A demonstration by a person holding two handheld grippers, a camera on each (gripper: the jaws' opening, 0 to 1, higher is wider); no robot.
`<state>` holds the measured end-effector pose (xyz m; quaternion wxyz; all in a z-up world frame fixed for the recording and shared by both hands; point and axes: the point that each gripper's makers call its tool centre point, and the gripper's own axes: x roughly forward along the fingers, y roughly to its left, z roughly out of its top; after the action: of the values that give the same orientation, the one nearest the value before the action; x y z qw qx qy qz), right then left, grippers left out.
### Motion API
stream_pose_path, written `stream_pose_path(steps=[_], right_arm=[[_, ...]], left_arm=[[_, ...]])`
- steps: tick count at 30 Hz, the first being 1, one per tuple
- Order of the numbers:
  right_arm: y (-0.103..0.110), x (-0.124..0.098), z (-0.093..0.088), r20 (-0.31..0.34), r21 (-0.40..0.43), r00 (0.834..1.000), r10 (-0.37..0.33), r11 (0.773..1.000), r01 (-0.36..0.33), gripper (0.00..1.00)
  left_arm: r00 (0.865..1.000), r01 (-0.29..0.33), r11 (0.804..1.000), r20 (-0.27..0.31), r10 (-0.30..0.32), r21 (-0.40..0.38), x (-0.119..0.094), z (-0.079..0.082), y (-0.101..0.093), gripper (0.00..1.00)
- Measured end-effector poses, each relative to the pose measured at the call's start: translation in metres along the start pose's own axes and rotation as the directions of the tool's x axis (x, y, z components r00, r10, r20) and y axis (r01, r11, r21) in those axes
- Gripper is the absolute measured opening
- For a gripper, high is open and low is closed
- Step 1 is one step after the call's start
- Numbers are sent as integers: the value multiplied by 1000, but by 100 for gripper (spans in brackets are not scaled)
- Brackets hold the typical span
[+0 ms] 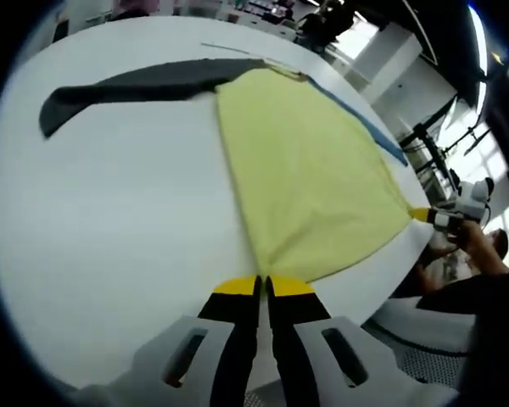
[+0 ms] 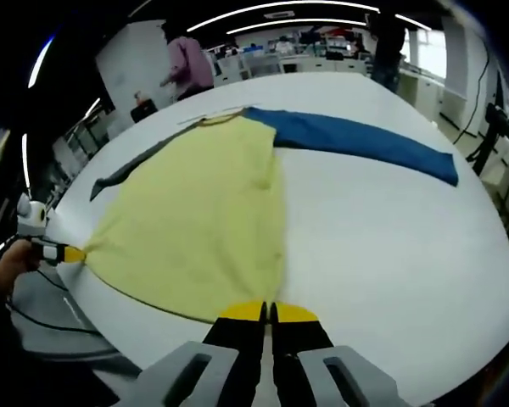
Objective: Fold the garment on the visible template until the final outline fits inside the template.
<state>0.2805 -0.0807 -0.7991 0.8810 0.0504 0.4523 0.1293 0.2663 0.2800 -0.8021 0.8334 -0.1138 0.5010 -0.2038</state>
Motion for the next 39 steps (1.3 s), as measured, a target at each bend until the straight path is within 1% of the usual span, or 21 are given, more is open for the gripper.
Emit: stream_pose_path(steps=[5, 9, 11, 12, 16, 17, 18, 21, 23, 24, 27, 29, 31, 35, 37, 39], right_arm=[[0, 1, -1, -6, -3, 1000, 7, 1000, -7, 0], [2, 0, 0, -14, -28, 1000, 26, 999, -27, 1], [3, -1, 1, -12, -37, 999, 37, 999, -37, 8], [4, -2, 3, -7, -42, 999, 43, 998, -43, 14], [6, -6, 12, 25, -74, 998, 63, 995, -61, 28], [6, -7, 14, 31, -72, 997, 66, 995, -64, 32], [6, -7, 17, 40, -70, 996, 74, 995, -71, 36], [5, -9, 25, 69, -81, 994, 80, 994, -74, 46], [4, -10, 29, 79, -82, 993, 83, 994, -77, 52], [2, -11, 33, 91, -77, 992, 88, 994, -81, 56], [-3, -12, 40, 111, -74, 990, 86, 994, -79, 61], [-8, -13, 47, 124, -79, 989, 83, 994, -74, 65], [-14, -13, 52, 131, -76, 988, 78, 995, -68, 71], [-28, -13, 62, 154, -64, 986, 67, 996, -58, 78], [-37, -12, 67, 160, -58, 985, 59, 997, -50, 84], [-45, -11, 72, 169, -53, 984, 51, 998, -42, 86]], left_arm=[[1000, -5, 1000, 8, 5, 24, 0, -1, 0, 1], [1000, 3, 999, 19, -4, 46, -1, 0, -2, 6], [999, 8, 998, 38, -11, 66, -2, 3, -4, 11], [999, 9, 997, 45, -13, 72, -2, 4, -5, 14], [995, 17, 992, 98, -29, 122, -2, 13, -9, 25], [994, 18, 992, 101, -31, 126, -2, 14, -9, 28], [993, 21, 991, 108, -35, 134, -2, 15, -10, 32], [989, 22, 985, 138, -46, 172, -2, 21, -13, 47], [986, 14, 981, 158, -45, 195, -3, 24, -14, 54], [983, 20, 978, 172, -56, 206, -3, 27, -17, 57], [977, 25, 976, 203, -70, 215, -4, 33, -18, 66], [972, 16, 972, 223, -70, 234, -4, 37, -19, 72], [969, 16, 969, 236, -77, 247, -5, 39, -21, 76], [959, 18, 962, 268, -94, 273, -5, 45, -22, 84], [952, 18, 957, 287, -105, 289, -5, 49, -23, 88], [945, 15, 950, 306, -115, 311, -6, 52, -25, 92]])
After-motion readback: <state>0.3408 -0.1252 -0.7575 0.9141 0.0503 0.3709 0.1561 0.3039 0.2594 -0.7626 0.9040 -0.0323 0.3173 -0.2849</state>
